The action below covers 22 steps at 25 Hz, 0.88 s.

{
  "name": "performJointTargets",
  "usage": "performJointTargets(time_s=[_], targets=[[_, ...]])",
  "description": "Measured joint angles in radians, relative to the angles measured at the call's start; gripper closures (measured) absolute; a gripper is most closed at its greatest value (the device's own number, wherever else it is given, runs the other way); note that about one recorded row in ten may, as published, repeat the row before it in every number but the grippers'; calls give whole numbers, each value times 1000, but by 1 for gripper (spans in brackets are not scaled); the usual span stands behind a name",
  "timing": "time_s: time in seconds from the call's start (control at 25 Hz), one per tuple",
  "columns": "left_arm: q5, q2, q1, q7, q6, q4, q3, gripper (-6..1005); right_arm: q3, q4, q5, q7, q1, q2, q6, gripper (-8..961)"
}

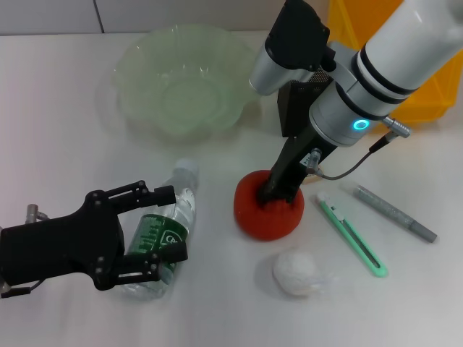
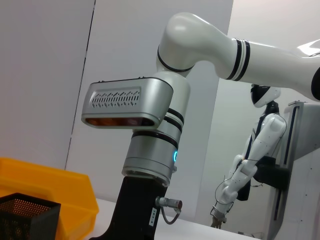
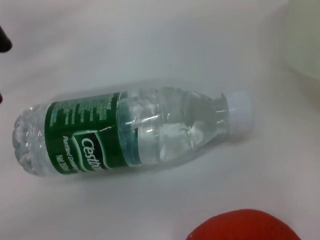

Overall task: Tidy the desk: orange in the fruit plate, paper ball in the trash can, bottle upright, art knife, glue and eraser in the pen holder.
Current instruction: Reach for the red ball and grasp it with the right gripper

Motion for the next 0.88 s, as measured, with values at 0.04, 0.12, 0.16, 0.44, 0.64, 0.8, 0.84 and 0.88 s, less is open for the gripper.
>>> performJointTargets(time_s=[0.04,0.12,0.16,0.44,0.64,0.8,0.84,0.88], targets=[[0,0,0,0,0,0,0,202,0,-3,0,0,-3,0,-1,955],[0,-1,2,0,0,0,0,202,4,-14,1,0,-9,0,-6,955],[0,-1,3,1,0,0,0,202,4,-14,1,0,-9,0,-6,954],[0,-2,9,5,3,0,0,203,15,-177,25,24,-78,-7,-48,934],[0,-2,11,8,8,-2,0,203,45,-271,27,40,-102,-7,-81,917],[0,-2,10,9,8,-2,0,203,66,-291,33,42,-98,-7,-89,903],[0,-2,10,9,8,-2,0,203,71,-295,37,42,-96,-8,-89,900],[0,-2,10,9,8,-2,0,203,77,-299,39,43,-95,-8,-90,896]])
